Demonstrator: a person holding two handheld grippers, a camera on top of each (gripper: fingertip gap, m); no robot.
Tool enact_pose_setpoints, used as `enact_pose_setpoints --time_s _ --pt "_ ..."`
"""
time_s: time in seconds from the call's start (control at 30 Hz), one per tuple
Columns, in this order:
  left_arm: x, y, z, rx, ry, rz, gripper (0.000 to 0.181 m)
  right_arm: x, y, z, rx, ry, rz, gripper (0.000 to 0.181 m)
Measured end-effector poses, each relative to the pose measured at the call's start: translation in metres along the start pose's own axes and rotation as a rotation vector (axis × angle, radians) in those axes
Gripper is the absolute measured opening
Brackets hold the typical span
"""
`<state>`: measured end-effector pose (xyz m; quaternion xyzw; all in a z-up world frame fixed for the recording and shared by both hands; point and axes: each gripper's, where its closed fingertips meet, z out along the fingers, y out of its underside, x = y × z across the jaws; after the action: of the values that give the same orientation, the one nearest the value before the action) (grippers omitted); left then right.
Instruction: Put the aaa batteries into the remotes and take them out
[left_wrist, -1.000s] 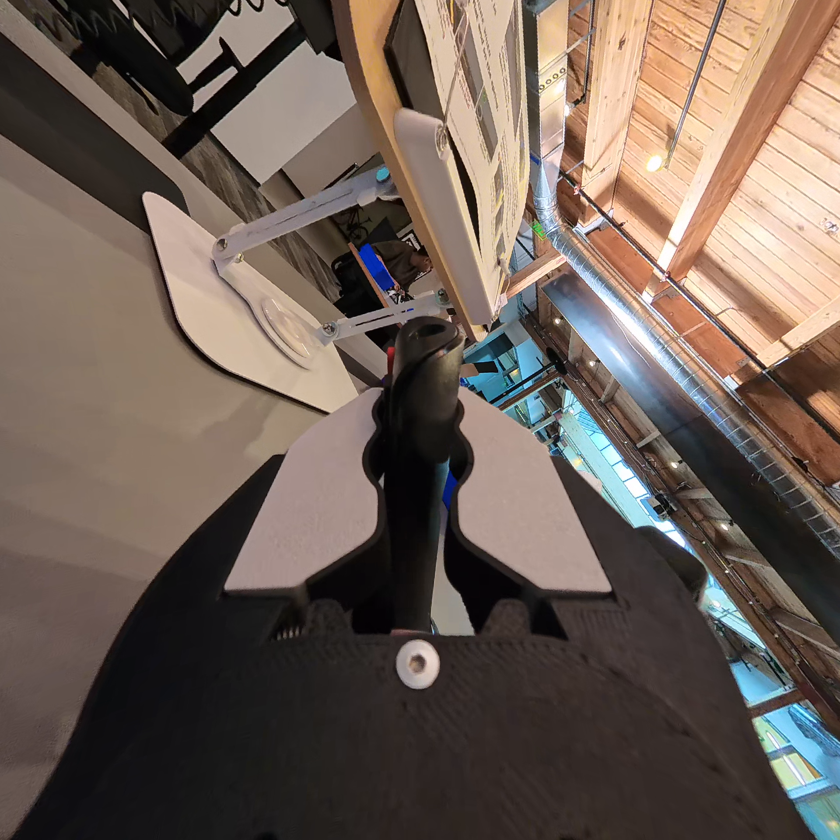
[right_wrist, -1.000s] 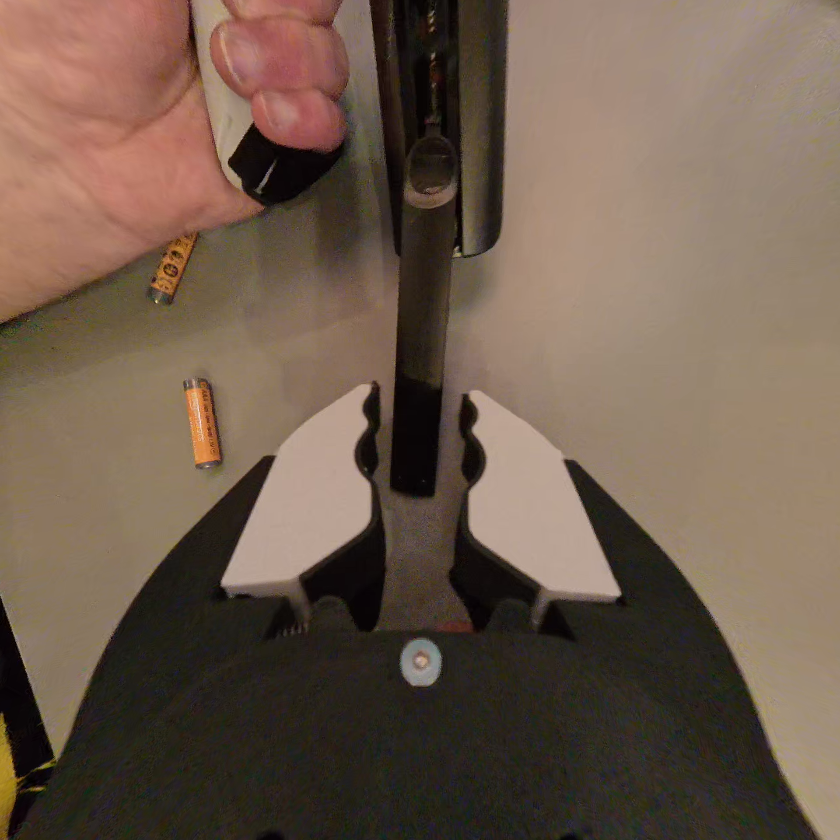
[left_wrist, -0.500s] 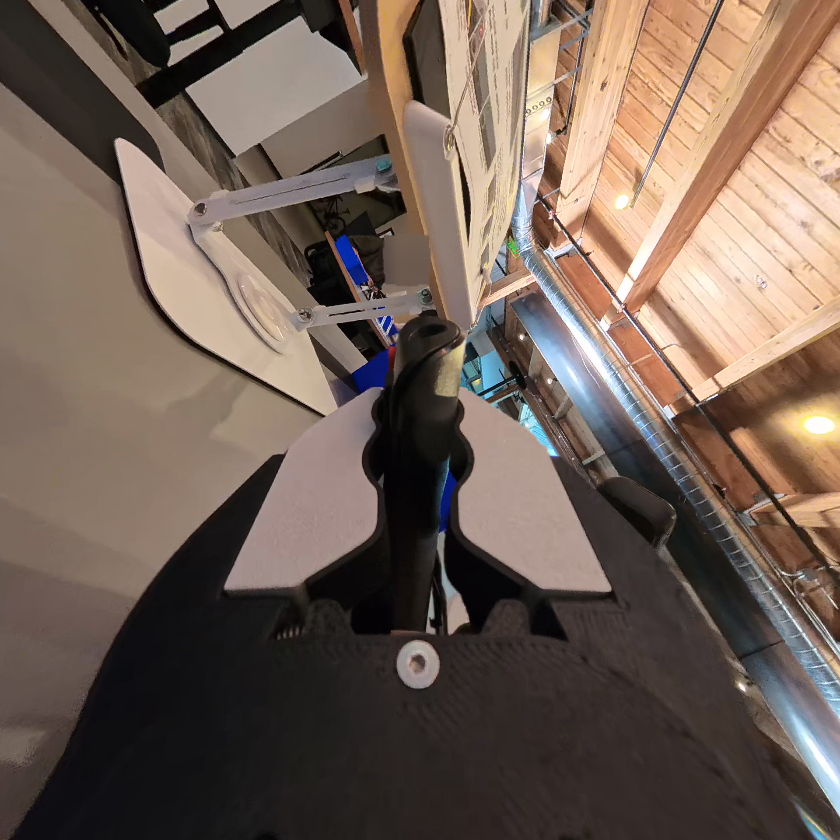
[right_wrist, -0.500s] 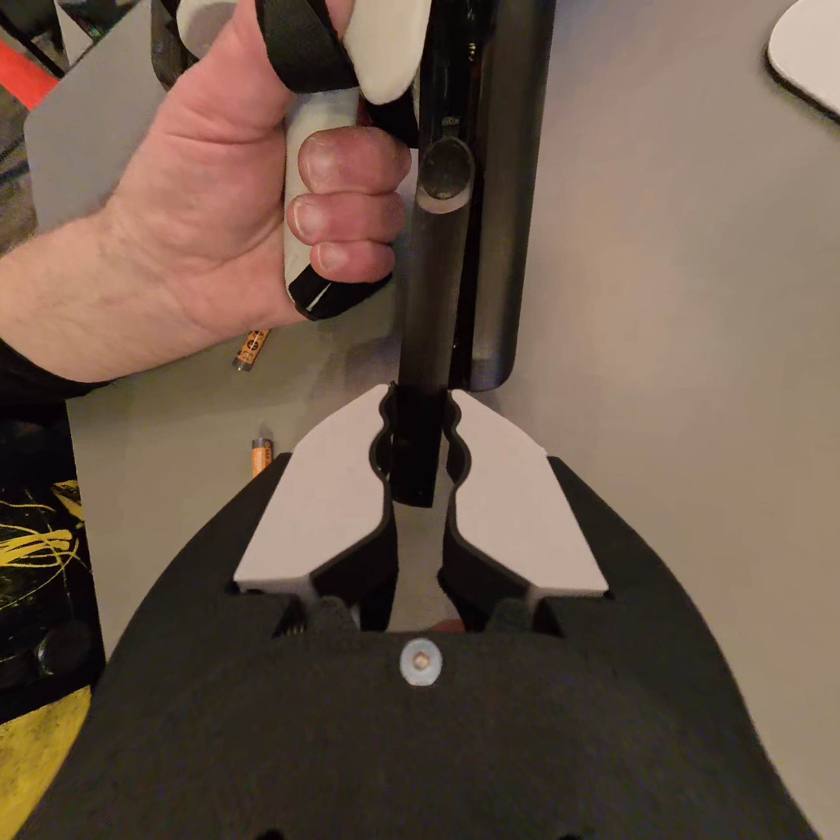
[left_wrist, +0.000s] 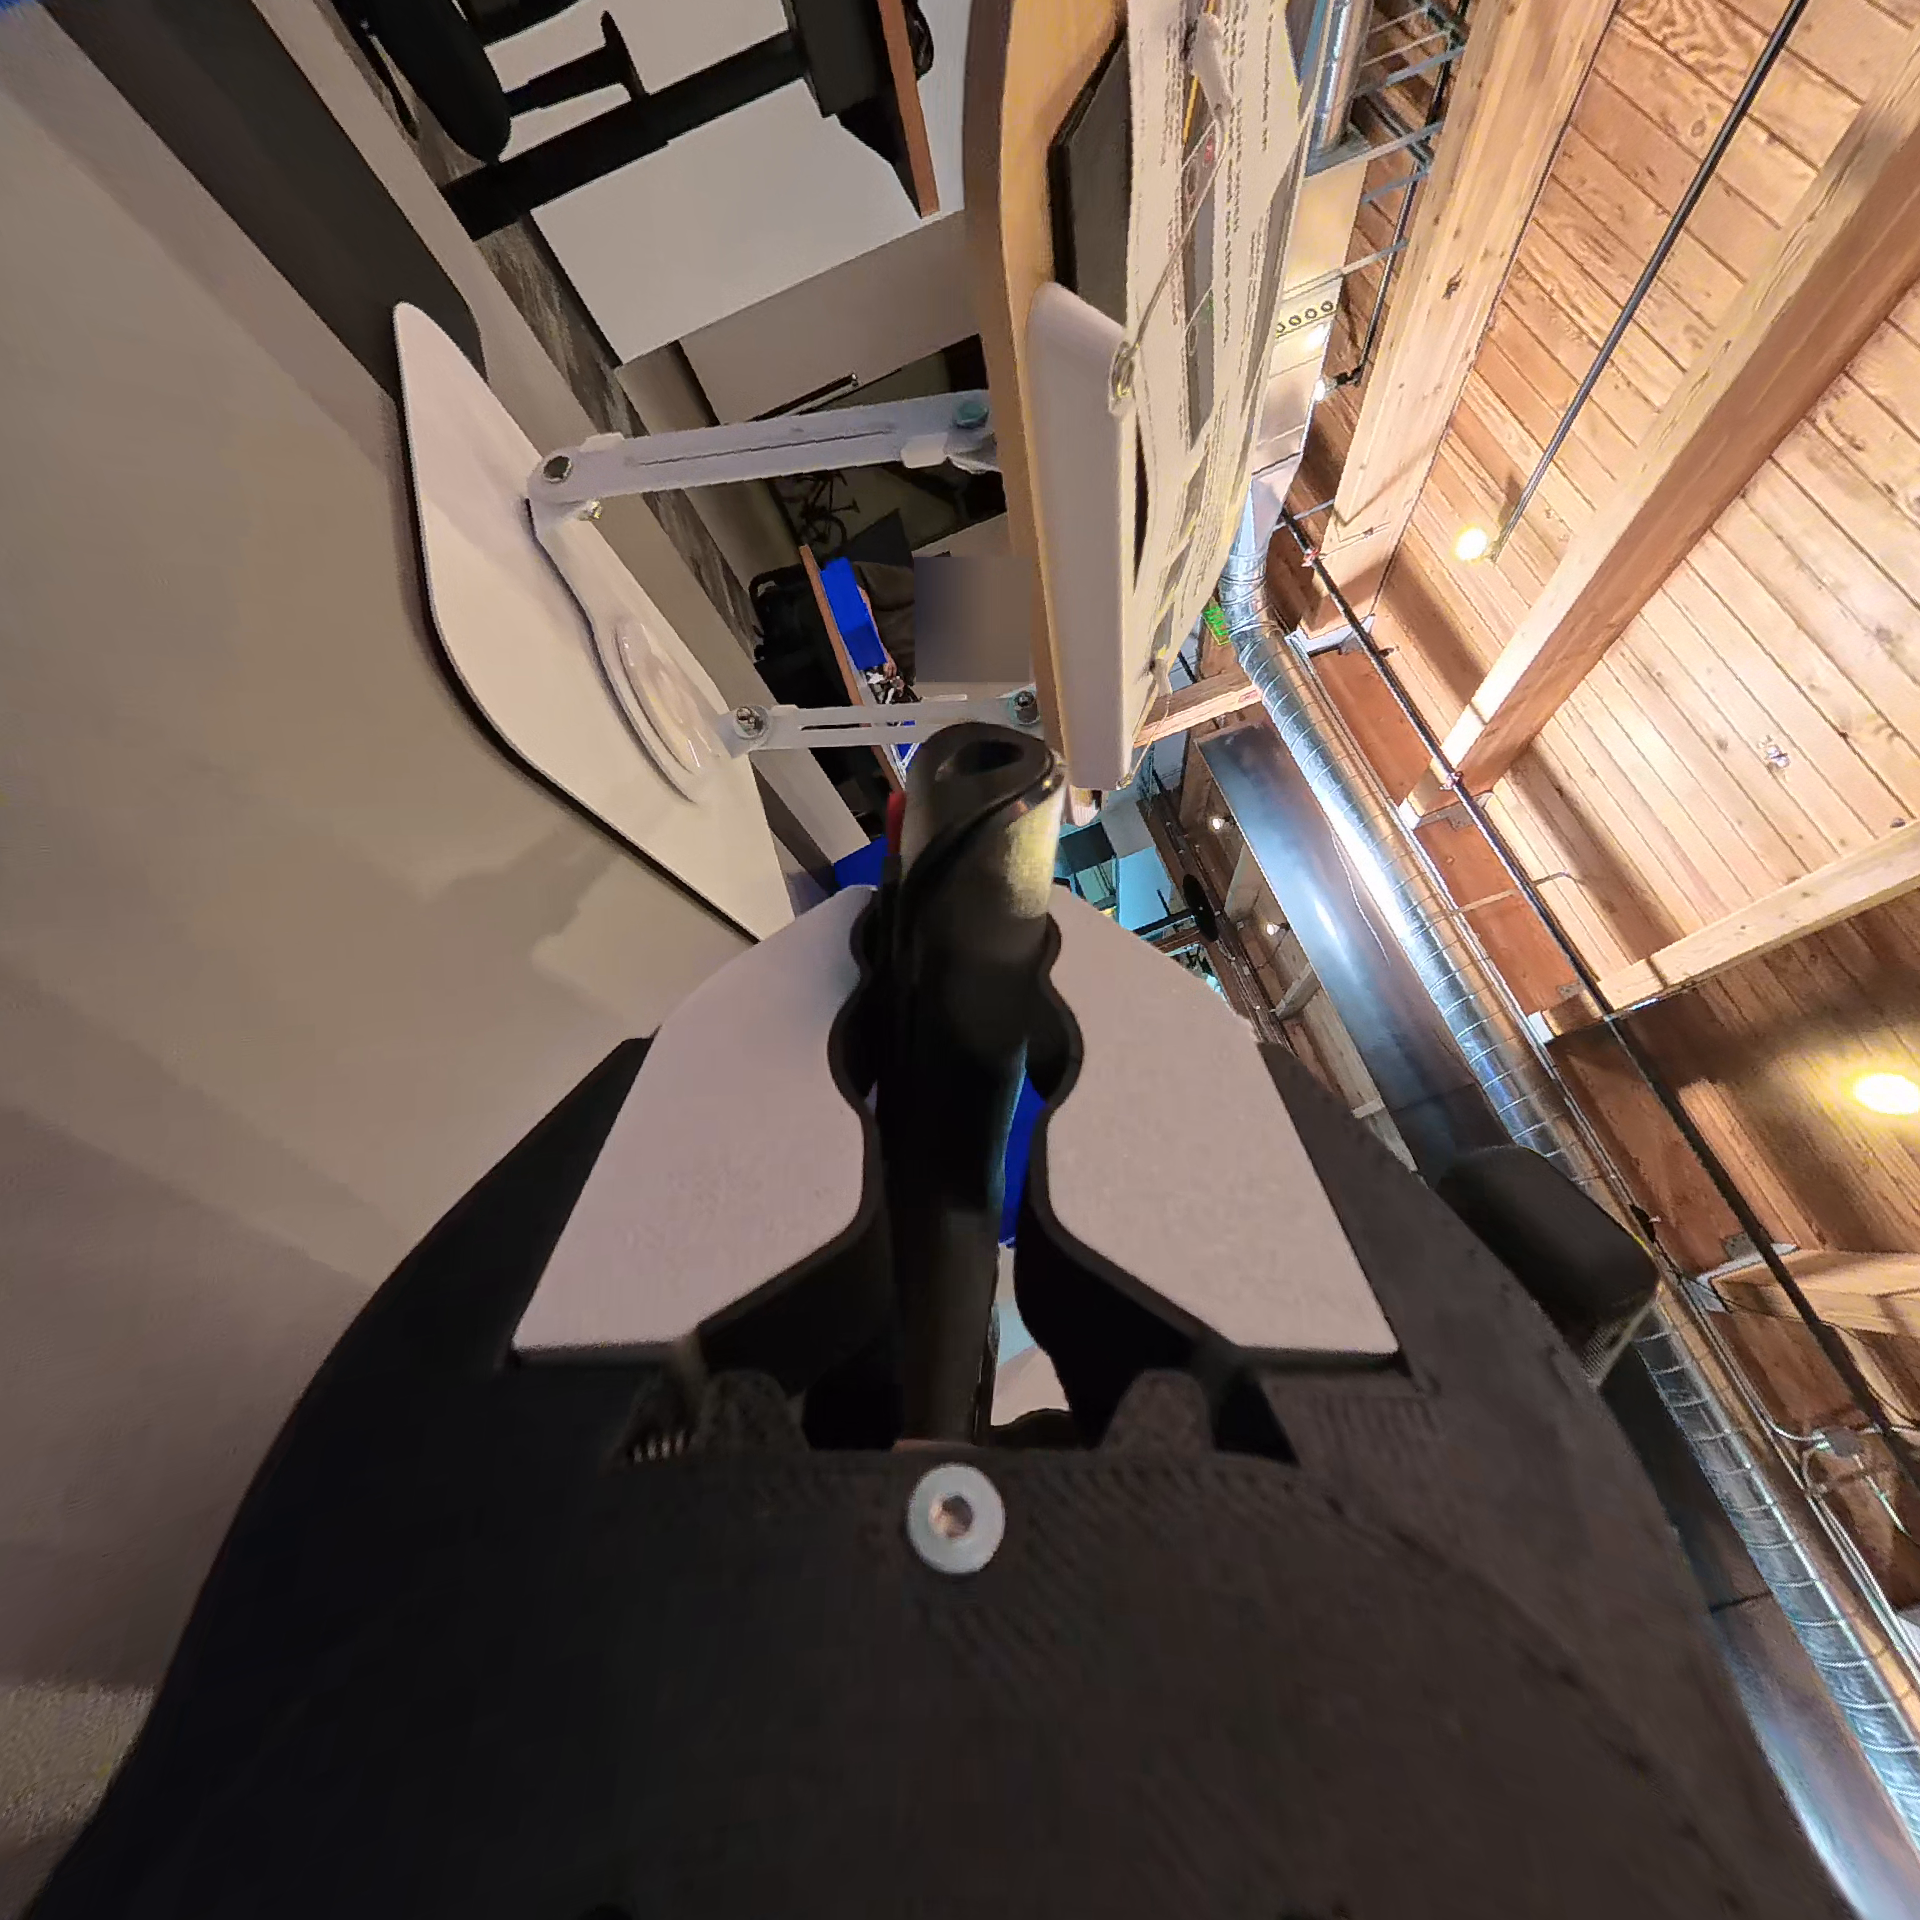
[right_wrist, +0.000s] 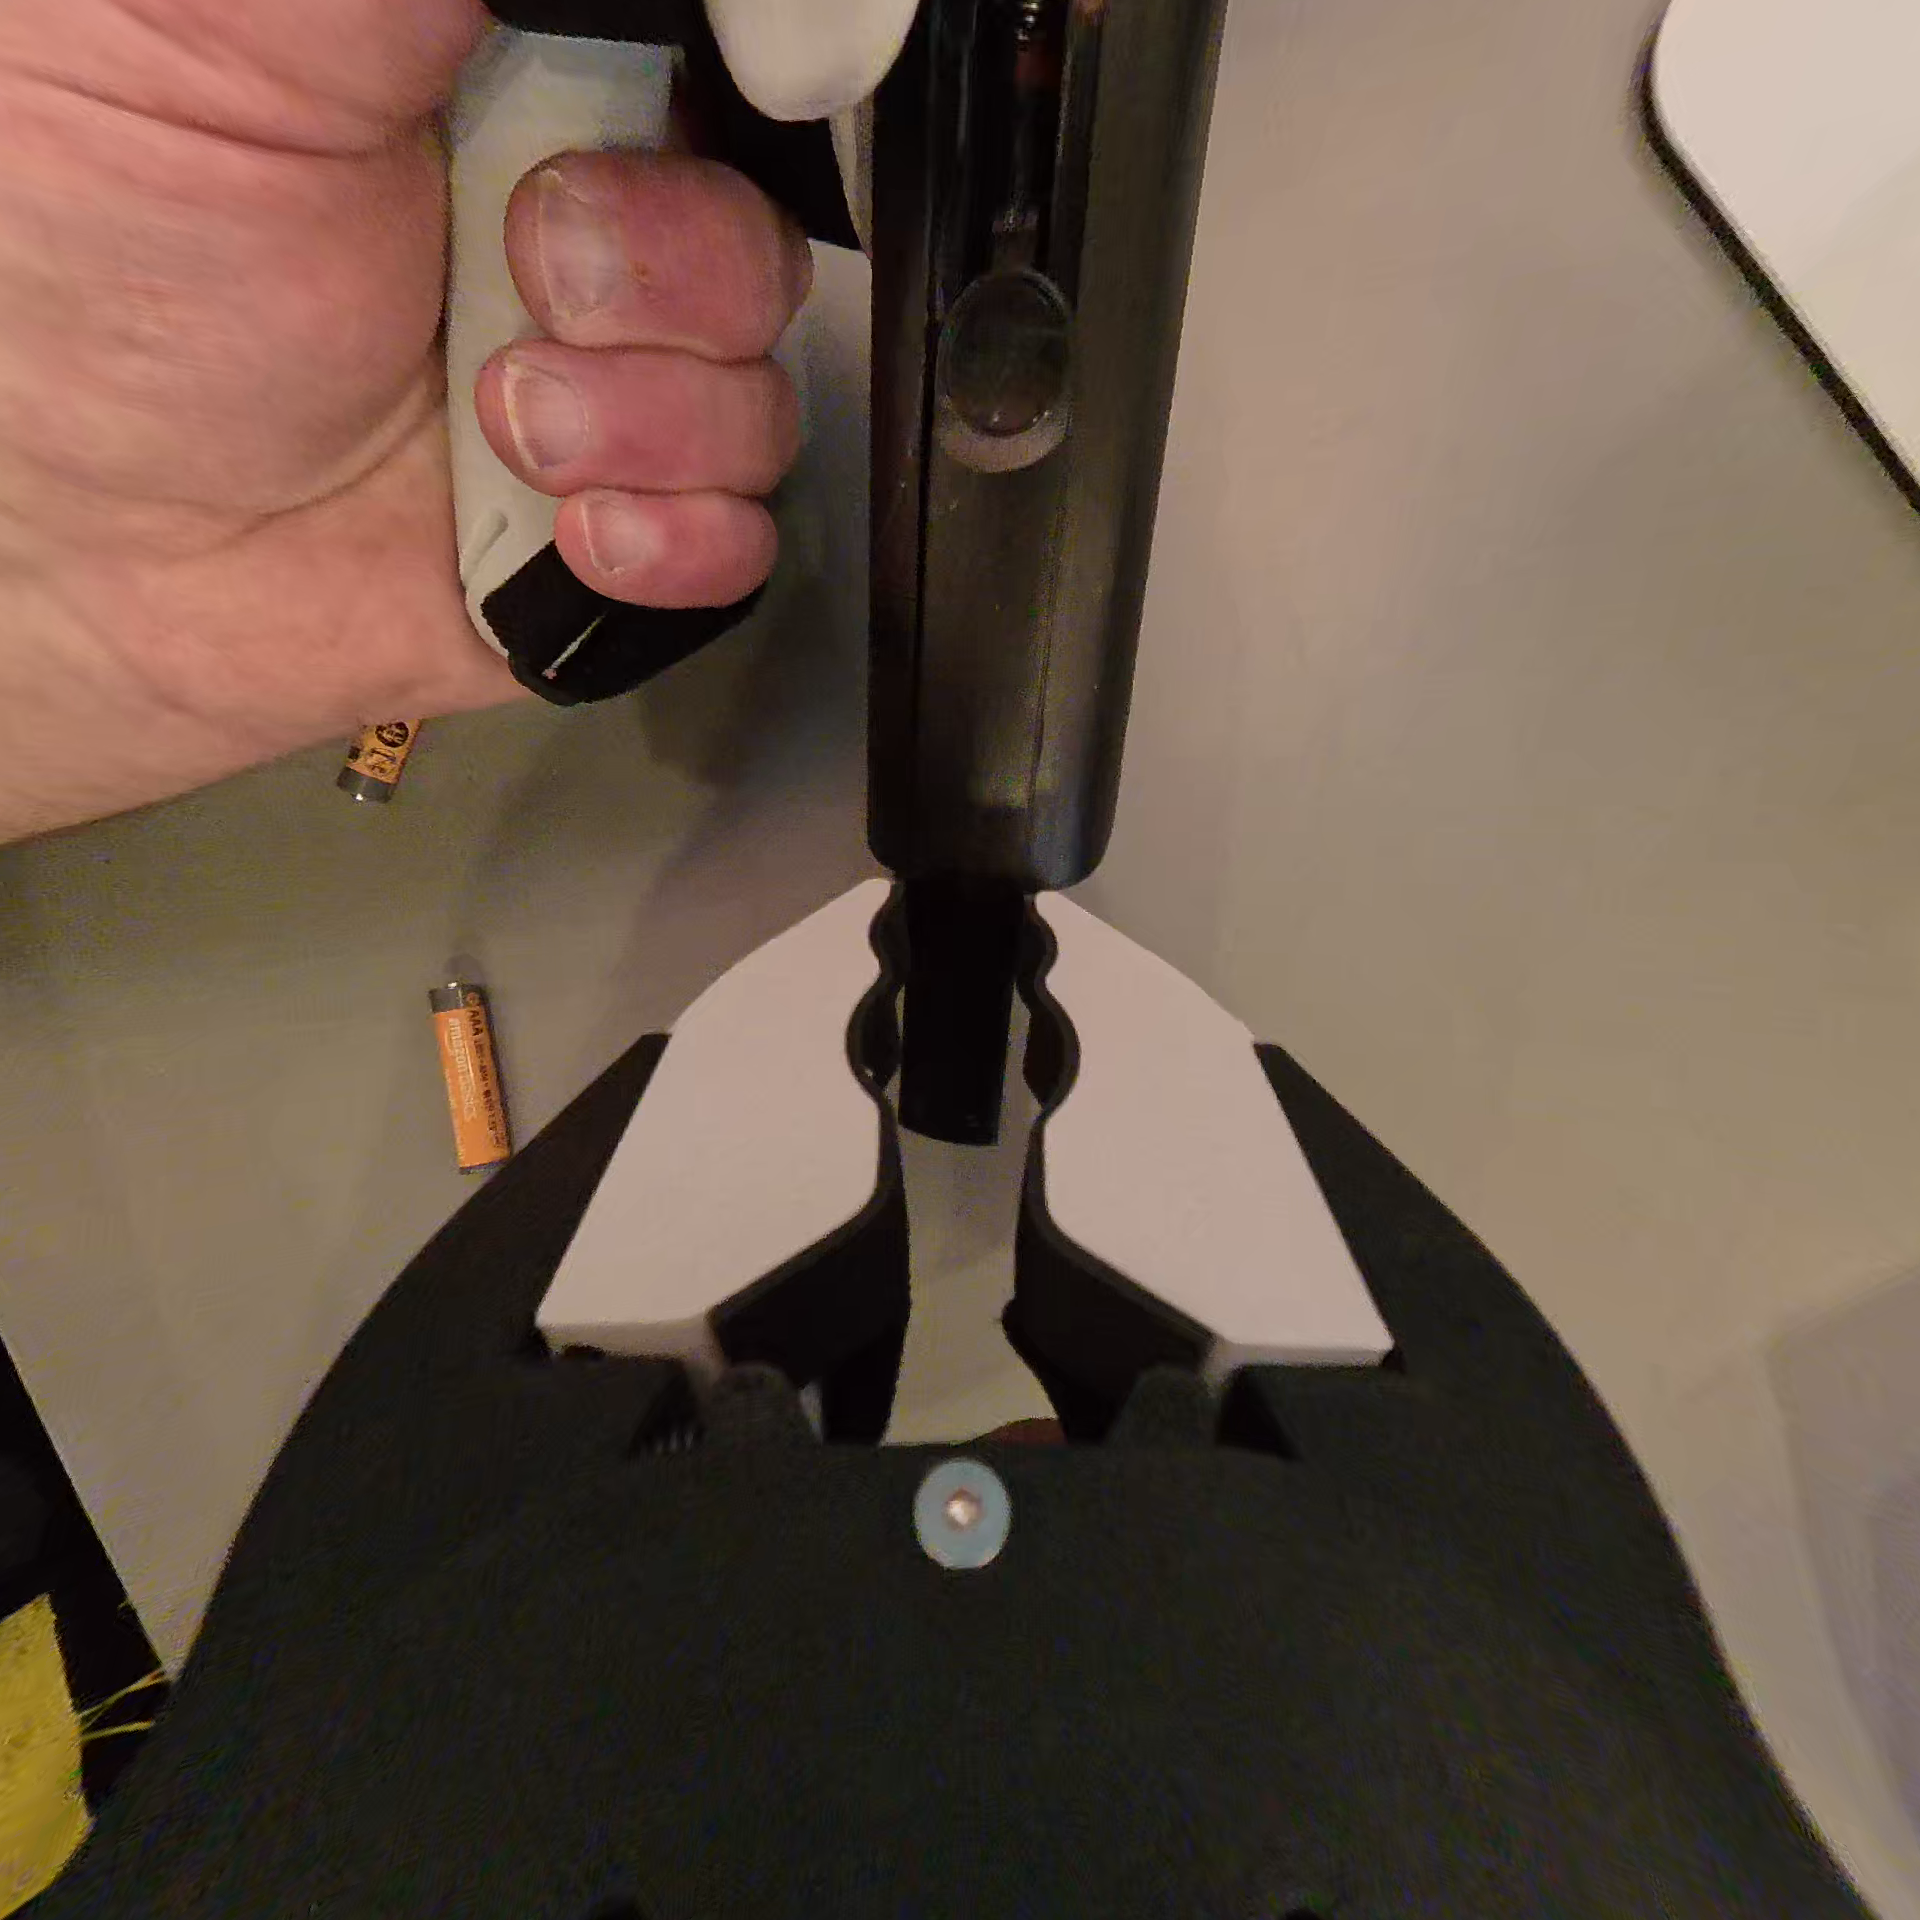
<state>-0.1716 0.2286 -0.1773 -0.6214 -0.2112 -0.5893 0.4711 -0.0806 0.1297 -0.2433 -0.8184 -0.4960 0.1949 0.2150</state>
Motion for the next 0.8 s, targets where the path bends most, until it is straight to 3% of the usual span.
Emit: enact_pose_setpoints --time_s 0.8 --pt "0.002 0.003 0.000 0.002 0.013 0.001 0.024 -0.008 0.004 -0.001 -0.040 -0.005 0.013 0.020"
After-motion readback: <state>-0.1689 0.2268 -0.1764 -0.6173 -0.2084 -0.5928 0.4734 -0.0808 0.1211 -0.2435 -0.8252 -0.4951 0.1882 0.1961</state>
